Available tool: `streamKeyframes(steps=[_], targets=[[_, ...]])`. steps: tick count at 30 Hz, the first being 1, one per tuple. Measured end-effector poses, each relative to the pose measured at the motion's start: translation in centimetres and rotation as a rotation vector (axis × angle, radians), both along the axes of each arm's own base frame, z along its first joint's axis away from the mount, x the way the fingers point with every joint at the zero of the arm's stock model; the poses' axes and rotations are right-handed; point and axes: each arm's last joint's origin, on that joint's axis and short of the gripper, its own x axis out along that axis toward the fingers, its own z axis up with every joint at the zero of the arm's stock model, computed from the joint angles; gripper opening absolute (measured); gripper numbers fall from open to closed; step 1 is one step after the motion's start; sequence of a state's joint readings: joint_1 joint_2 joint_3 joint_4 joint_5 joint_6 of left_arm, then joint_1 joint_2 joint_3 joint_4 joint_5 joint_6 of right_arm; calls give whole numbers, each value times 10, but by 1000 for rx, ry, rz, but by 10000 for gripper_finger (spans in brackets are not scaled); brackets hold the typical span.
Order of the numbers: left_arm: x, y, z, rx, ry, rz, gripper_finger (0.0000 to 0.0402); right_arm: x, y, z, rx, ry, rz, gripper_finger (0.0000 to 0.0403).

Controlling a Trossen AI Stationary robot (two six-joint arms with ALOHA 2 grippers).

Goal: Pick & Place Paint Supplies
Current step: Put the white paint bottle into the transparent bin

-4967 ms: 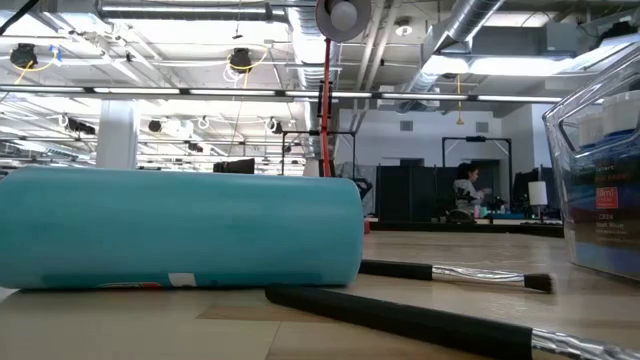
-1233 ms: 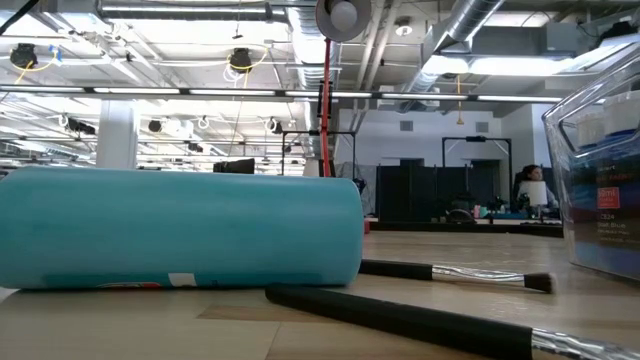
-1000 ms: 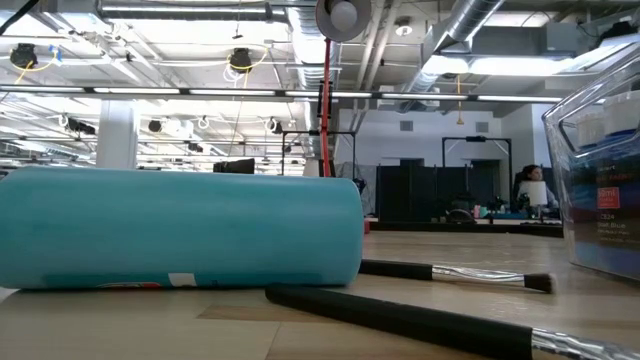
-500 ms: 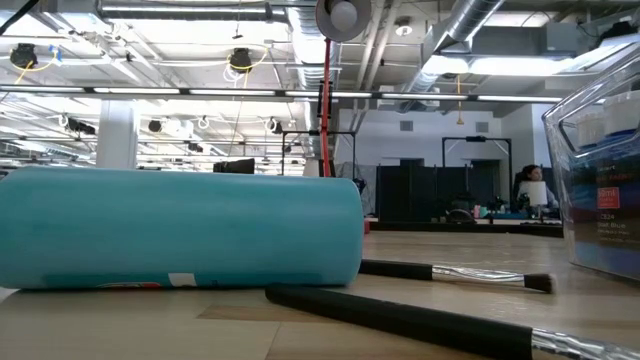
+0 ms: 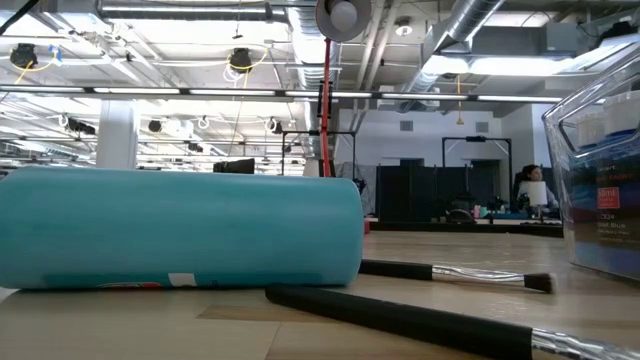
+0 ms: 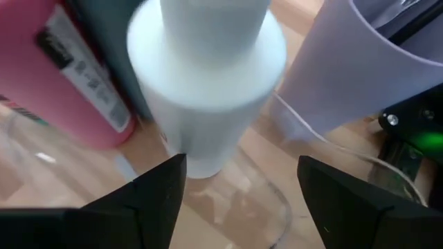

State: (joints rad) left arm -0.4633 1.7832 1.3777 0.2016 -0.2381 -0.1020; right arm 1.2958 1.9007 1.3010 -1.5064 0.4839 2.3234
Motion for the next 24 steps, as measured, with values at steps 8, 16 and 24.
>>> streamKeyframes(steps=[8, 16, 24], targets=[[0, 0, 0, 0, 0, 0, 237, -1, -5, -7, -19, 0, -2, 269], [0, 0, 0, 0, 0, 0, 237, 1, -12, -19, -28, -2, -7, 269], [0, 0, 0, 0, 0, 0, 237, 3, -15, -22, -35, 5, -7, 269]])
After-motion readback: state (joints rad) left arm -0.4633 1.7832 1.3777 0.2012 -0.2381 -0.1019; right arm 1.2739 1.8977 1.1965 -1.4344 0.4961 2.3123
